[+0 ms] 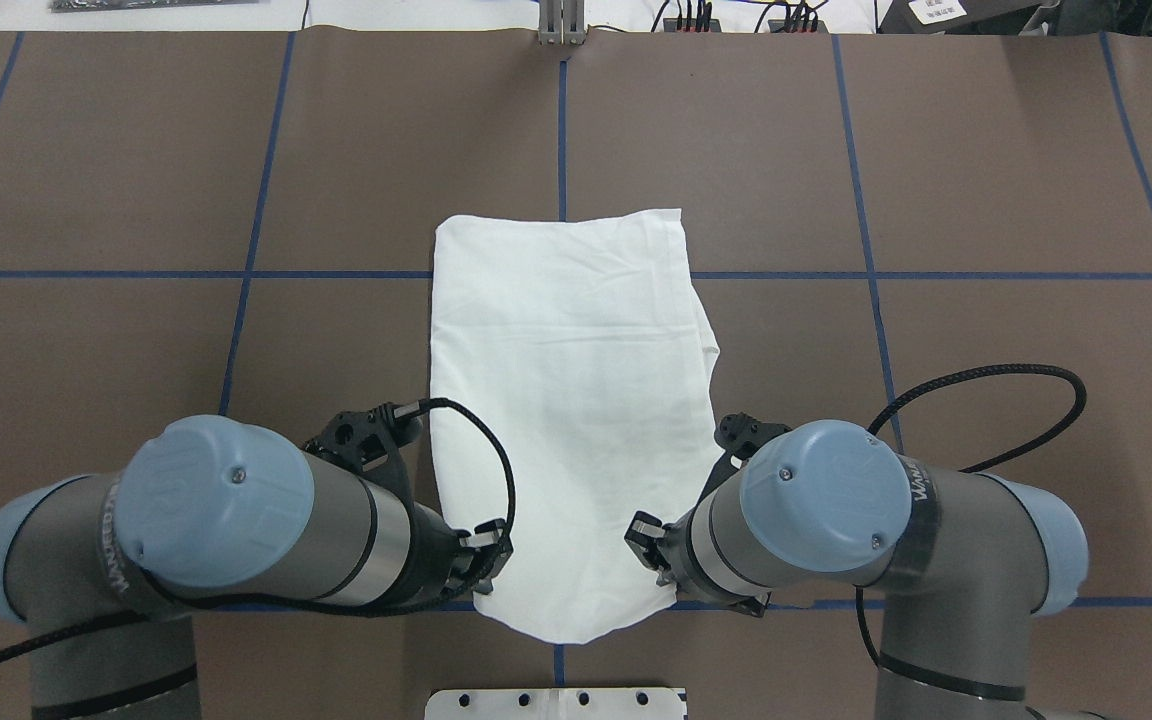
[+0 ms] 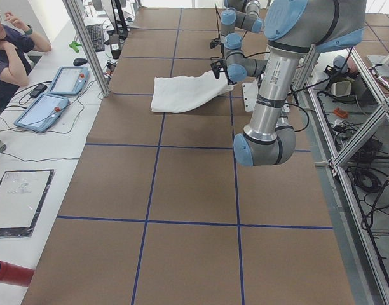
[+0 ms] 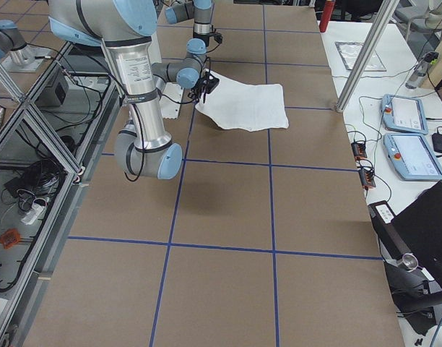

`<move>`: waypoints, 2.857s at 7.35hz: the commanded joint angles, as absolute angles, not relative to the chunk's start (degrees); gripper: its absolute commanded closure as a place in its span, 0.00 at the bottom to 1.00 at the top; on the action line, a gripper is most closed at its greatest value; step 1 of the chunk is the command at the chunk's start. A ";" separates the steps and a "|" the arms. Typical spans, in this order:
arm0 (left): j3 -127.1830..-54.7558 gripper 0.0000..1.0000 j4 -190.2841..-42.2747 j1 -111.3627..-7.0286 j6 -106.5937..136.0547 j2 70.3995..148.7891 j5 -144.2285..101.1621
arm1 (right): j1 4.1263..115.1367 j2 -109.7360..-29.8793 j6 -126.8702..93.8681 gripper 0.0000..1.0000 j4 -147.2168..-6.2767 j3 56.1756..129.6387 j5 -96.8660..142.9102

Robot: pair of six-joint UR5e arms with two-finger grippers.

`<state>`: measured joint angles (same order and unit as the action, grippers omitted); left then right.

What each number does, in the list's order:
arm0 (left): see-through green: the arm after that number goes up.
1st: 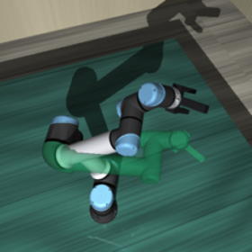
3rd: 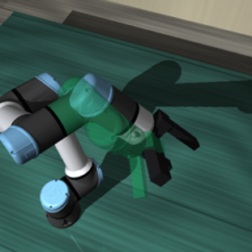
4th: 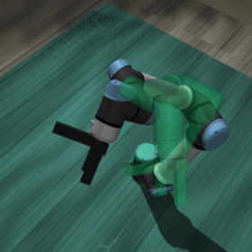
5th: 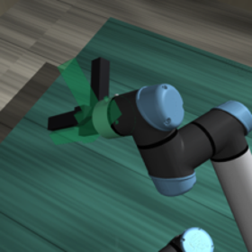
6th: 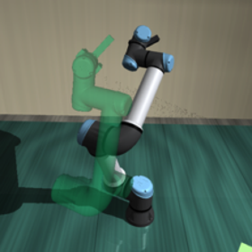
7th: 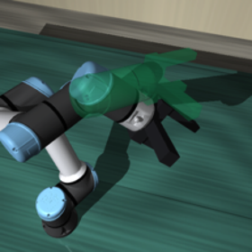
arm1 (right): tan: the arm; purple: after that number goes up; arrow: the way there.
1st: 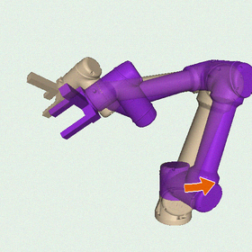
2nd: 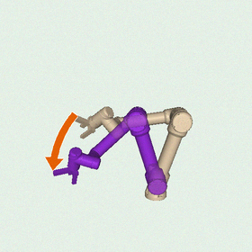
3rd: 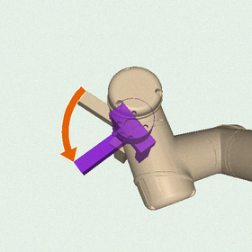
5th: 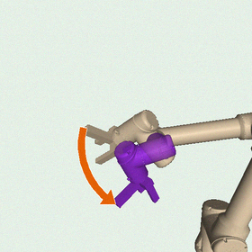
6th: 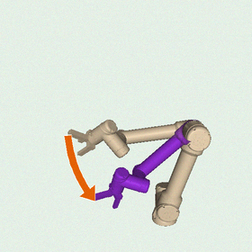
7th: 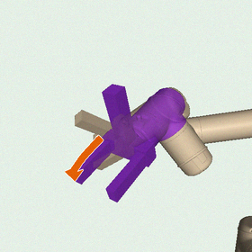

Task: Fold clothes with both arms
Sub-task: 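Lift the near edge with both grippers and fold it away from the robot, then carry the near edge with both grippers over to the shirt's far edge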

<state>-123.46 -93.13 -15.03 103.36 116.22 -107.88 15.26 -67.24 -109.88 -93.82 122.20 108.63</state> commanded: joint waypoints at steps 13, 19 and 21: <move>-113.67 1.00 -96.13 -33.11 94.04 120.23 -110.30 | 32.33 -56.25 -96.42 1.00 -96.59 111.63 113.64; -102.32 1.00 -106.79 -35.94 94.04 120.93 -111.71 | 36.82 -48.00 -92.20 1.00 -86.85 91.27 114.34; -98.63 1.00 -110.19 -37.00 94.04 121.64 -111.71 | 37.44 -46.93 -92.11 1.00 -86.75 89.13 114.35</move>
<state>-100.92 -108.00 -36.44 94.04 121.31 -111.67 37.06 -47.50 -92.19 -87.16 90.72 114.33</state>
